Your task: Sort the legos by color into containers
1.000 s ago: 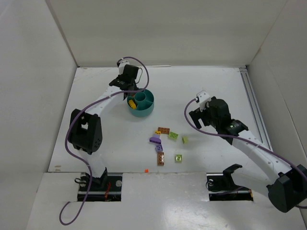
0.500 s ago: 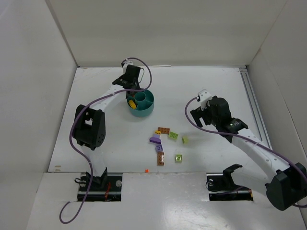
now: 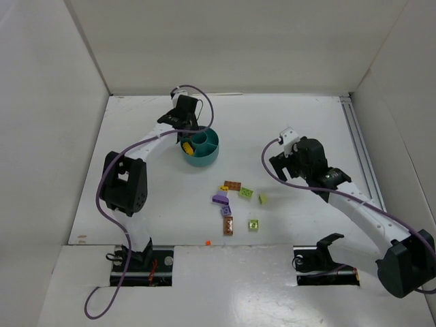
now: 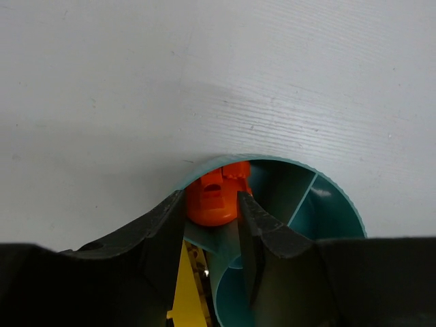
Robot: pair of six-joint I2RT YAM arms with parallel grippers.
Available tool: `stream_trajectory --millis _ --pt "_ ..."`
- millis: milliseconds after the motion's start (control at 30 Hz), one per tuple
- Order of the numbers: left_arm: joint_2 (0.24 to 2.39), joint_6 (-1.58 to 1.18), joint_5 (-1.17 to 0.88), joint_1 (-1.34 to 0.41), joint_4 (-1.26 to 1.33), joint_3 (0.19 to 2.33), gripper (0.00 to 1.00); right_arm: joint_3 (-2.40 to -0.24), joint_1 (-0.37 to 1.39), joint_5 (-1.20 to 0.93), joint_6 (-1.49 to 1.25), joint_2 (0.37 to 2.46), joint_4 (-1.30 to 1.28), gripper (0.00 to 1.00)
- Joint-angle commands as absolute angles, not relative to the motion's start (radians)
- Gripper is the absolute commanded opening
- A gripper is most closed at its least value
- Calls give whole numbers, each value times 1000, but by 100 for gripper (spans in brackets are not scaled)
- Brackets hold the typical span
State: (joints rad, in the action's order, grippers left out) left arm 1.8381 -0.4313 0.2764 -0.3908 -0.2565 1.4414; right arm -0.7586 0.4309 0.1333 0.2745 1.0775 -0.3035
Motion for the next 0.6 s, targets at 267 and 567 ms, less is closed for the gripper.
stream_trajectory --millis 267,567 --pt "1545 -440 363 -387 -276 1402 60 -805 491 0 382 986 -206 100" --pt "1245 -626 436 -439 -439 1224 100 -882 893 -119 422 1150 -241 90"
